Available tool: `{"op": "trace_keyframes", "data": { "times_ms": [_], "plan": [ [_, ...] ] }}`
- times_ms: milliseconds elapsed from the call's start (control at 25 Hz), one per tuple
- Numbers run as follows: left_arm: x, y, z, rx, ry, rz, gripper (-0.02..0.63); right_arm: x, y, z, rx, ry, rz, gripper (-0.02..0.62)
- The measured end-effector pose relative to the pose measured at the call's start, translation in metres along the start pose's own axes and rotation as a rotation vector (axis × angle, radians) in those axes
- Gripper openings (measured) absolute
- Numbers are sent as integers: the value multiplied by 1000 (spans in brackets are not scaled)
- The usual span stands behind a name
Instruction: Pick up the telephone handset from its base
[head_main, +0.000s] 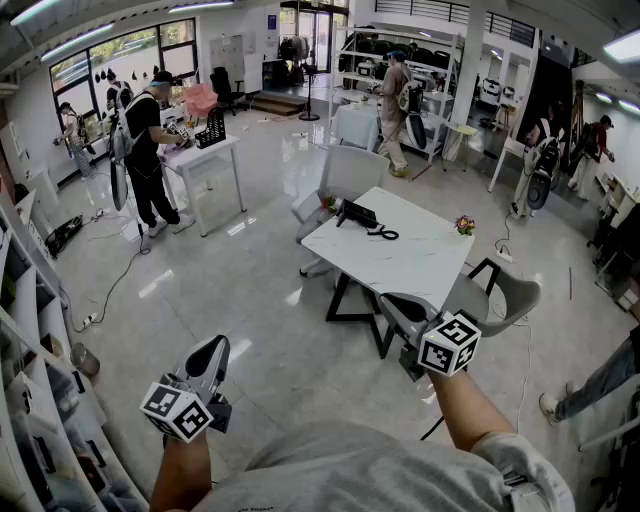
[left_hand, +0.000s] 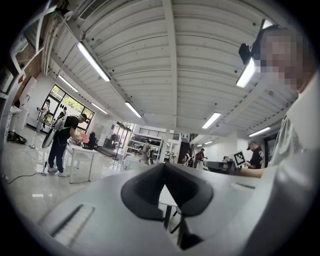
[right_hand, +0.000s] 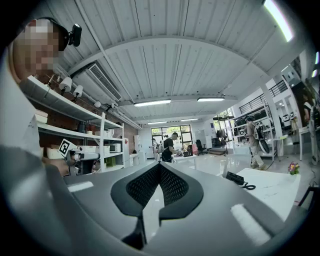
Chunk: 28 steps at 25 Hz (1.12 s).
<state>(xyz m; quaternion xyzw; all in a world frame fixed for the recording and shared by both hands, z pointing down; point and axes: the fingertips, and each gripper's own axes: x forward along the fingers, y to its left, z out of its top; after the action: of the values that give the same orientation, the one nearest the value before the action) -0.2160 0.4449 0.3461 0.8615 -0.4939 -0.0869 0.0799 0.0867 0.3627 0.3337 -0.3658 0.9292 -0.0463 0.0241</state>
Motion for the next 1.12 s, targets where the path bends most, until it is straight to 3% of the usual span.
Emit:
{"op": "trace_keyframes", "data": {
  "times_ms": [760,800,880,920,1120],
  "plan": [
    [15,-14,2,-1,-15,-7,61,-8,-17,5,3,-6,13,3],
    [18,-17,2,-1,-11,-14,107,-9,-19,6,7,-10,14,3],
    [24,-24,1,6,-2,-30,315,-13,-25,8,12,-15,17,3],
    [26,-27,1,7,-5,-34,367,-15,-29,8,13,-17,18,3],
    [39,-43,0,-3,-36,-17,429,-30,-52,10,17,-23,27,5]
  ]
}}
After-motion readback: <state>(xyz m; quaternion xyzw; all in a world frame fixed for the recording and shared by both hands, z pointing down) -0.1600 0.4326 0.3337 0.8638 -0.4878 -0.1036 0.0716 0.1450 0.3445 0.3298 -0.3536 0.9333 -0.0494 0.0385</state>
